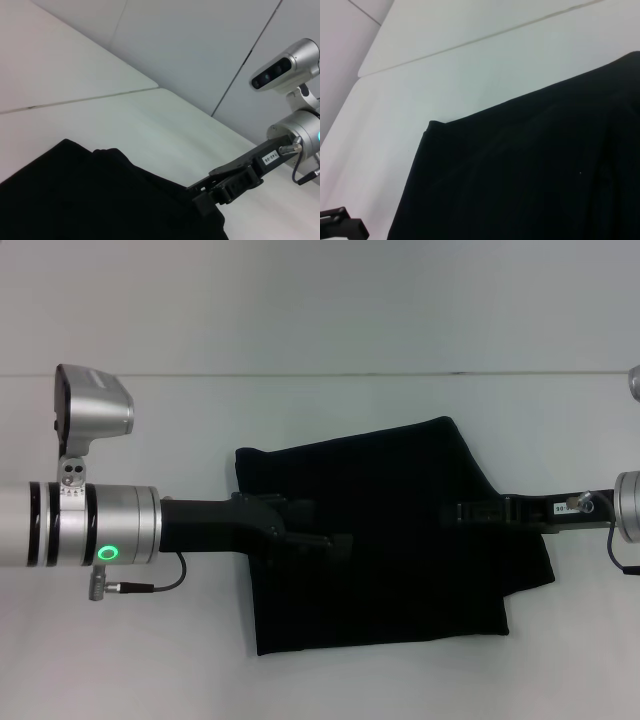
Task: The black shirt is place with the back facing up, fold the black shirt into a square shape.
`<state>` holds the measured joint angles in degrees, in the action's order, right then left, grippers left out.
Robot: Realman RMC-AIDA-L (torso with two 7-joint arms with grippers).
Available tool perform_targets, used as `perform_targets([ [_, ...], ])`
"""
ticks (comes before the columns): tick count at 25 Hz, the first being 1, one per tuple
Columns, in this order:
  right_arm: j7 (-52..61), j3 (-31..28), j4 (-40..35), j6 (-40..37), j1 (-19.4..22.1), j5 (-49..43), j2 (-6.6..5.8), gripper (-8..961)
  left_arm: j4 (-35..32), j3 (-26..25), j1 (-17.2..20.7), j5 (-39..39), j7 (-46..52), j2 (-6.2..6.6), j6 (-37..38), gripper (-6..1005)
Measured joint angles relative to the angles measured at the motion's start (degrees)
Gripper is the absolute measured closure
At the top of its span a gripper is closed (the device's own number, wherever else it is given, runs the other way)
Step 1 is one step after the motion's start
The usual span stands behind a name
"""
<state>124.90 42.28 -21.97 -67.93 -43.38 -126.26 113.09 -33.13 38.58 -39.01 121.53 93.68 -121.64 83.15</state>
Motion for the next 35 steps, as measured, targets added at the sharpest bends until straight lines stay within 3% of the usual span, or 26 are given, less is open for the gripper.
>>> perform_targets([
  [7,0.2,0.0,0.0,0.8,0.0,0.0,0.25,179,0.1,0.0,0.0,-0.1,0.0,-0.15,-0.4,49],
  [18,-1.9,-0.1,0.0,4.7,-0.3,0.1,2.30,511,0.1,0.0,0.0,-0.1,0.0,-0.17,-0.5,50],
  [23,-2.9,-0.5,0.0,4.7,-0.2,0.4,2.62,637,0.1,0.0,0.0,-0.1,0.0,-0.17,-0.7,49],
  [29,-5.3,-0.7,-0.5,4.4,0.1,2.2,2.65,863,0.1,0.0,0.0,-0.2,0.0,-0.17,-1.1,49],
  [35,-8.5,-0.7,-1.8,1.4,-0.4,7.0,2.11,896,0.1,-0.3,0.0,-0.4,0.3,-0.17,-1.1,49],
])
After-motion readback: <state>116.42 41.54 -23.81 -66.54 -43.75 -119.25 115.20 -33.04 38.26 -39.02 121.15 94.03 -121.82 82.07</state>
